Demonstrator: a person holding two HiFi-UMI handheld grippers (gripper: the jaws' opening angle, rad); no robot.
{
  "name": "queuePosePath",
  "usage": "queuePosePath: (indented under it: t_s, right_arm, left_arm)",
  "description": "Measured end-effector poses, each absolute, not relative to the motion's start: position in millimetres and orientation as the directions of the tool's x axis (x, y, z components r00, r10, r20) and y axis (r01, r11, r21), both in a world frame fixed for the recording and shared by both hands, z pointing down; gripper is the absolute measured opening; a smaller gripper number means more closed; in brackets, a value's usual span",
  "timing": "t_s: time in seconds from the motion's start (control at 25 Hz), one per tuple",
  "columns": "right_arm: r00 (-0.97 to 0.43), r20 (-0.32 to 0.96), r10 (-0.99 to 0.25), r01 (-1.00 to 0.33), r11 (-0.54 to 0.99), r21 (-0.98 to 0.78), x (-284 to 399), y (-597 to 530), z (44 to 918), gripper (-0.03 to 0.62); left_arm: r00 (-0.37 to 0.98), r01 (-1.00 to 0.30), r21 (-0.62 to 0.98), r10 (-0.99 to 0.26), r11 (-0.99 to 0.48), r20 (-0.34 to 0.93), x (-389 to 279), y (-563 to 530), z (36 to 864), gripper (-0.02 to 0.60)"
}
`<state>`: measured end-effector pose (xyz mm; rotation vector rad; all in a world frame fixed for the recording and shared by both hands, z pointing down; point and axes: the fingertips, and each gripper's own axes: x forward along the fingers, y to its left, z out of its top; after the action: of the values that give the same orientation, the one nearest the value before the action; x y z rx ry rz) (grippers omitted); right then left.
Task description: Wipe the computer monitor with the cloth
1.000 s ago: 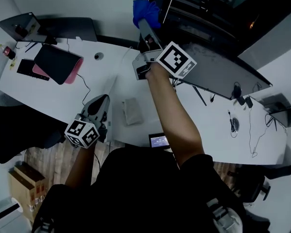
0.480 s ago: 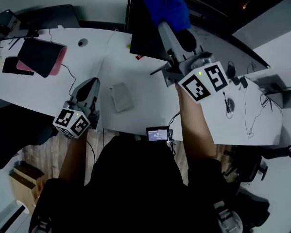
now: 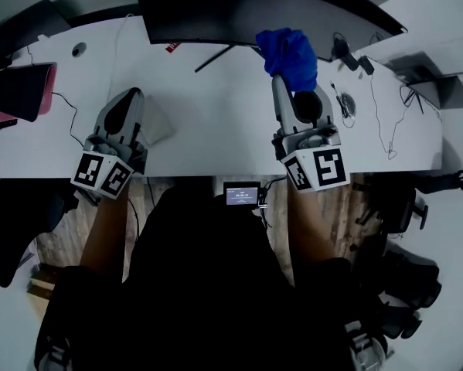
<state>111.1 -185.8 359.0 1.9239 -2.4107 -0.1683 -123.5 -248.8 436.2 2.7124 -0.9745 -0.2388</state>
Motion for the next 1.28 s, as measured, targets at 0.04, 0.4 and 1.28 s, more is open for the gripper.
queuePosePath:
  t_s: [0.04, 0.4, 1.28]
  right_arm:
    - [-0.195, -0.009, -0.981, -0.974, 0.193, 0.117, 118, -172, 371, 0.092]
    - [-0.082, 0.091, -0.992, -0.995, 0.086, 0.042, 155, -26, 457, 0.094]
    - [-0.060, 0.162, -0.985, -0.992, 0.041, -0.119, 125, 222, 521, 0.094]
  left_arm:
    - [0.772, -0.593, 0.273, -0.631, -0.757, -0.074, -111, -238, 435, -0.006]
    - [0.800, -0.584, 0.129, -0.595, -0.801, -0.076, -27, -101, 439, -0.006]
    - [0.795, -0.606, 0.116, -0.603, -0.787, 0.063, -80, 122, 476, -0.006]
